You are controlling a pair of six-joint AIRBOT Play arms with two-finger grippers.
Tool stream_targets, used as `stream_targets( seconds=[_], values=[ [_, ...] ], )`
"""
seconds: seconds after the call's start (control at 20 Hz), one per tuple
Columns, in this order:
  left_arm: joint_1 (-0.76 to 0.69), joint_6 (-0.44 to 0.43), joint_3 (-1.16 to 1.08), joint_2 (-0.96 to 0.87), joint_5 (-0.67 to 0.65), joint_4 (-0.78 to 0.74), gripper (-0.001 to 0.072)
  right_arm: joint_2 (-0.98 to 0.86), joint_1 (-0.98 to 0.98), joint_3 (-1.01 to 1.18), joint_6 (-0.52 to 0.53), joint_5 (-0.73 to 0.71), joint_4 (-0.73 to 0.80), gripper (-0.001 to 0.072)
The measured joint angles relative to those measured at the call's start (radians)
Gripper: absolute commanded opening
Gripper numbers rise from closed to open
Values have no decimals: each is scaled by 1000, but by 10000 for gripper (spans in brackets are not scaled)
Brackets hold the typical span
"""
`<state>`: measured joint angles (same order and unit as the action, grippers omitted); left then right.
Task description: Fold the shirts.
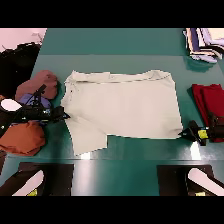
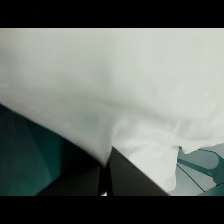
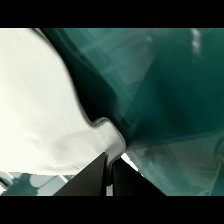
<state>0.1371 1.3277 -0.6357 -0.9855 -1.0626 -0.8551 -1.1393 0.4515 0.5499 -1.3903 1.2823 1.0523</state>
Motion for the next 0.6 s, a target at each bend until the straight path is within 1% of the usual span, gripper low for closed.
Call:
stream_targets(
  seconds=[0.15, 0.3, 0.45, 0.6],
  values=[
    [0, 14, -32, 57, -4, -40, 23, 10, -97, 68, 12, -3, 4, 18],
    [0, 60, -161, 146, -45, -132, 24, 79, -182, 212, 17, 17, -5, 17],
    [0, 88, -407, 211, -119, -203, 24, 176, -234, 437, 18, 21, -11, 17],
    [0, 103, -736, 239, -175, -236, 24, 261, -255, 716, 18, -8, -10, 17]
  ],
)
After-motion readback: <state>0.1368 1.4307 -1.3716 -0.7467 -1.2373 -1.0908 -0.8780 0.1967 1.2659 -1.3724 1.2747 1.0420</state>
